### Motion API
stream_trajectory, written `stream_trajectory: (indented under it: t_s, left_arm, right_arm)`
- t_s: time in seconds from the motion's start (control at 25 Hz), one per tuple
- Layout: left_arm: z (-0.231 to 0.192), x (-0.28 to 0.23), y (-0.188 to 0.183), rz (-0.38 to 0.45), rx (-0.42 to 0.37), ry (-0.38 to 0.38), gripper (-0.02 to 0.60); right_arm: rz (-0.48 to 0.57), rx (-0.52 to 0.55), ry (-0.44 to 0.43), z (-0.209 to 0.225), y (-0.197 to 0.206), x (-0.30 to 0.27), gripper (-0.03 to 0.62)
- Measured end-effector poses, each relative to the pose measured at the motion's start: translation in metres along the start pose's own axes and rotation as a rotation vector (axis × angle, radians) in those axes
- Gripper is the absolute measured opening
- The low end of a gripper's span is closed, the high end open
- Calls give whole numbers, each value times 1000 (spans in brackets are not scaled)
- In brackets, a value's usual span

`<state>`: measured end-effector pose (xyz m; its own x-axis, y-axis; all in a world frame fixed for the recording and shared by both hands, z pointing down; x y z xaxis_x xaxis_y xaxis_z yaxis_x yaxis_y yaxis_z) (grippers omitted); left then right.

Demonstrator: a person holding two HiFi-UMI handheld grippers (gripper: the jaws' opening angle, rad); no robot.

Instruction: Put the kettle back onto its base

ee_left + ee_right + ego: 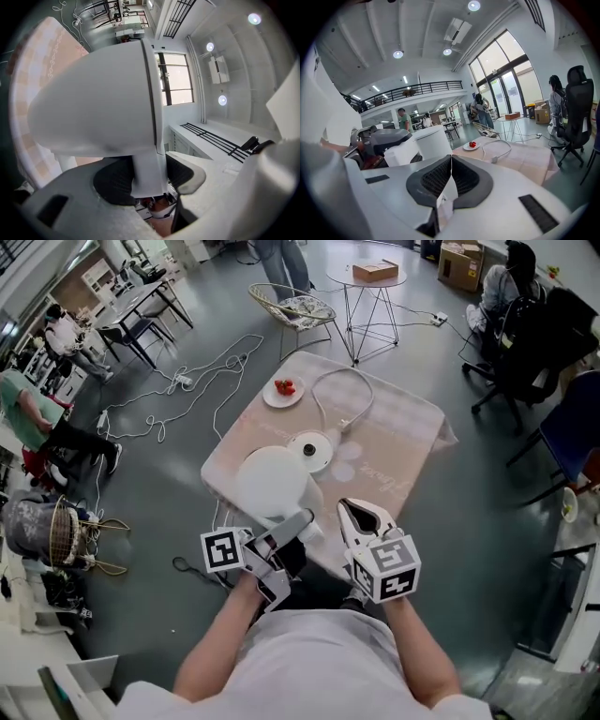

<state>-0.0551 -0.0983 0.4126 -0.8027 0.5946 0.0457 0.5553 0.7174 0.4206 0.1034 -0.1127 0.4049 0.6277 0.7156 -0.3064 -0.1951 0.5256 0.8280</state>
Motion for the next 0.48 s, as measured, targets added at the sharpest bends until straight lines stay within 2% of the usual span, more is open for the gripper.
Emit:
stream_trajectory:
  t_s: [0.2,0.48]
  left_arm:
    - [-19,-11,-22,-46,14,18,199]
    - [-49,-28,-65,-168,25,69,199]
  right_arm:
    - [18,-17,54,9,-3,-17,5]
    - [64,-67,191,15,-13,-43,5]
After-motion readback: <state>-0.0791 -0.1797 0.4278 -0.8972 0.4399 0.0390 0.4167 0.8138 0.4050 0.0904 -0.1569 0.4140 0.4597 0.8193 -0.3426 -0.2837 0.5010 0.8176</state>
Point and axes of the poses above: the fingertips, and each gripper's own axes: x backward along the fingers, z to its right, y out of its underside, the point moved 7 cm from there along x, backward along the fingers, and after that the axes turned 15 degrees about -x, right-handed, at the moved point
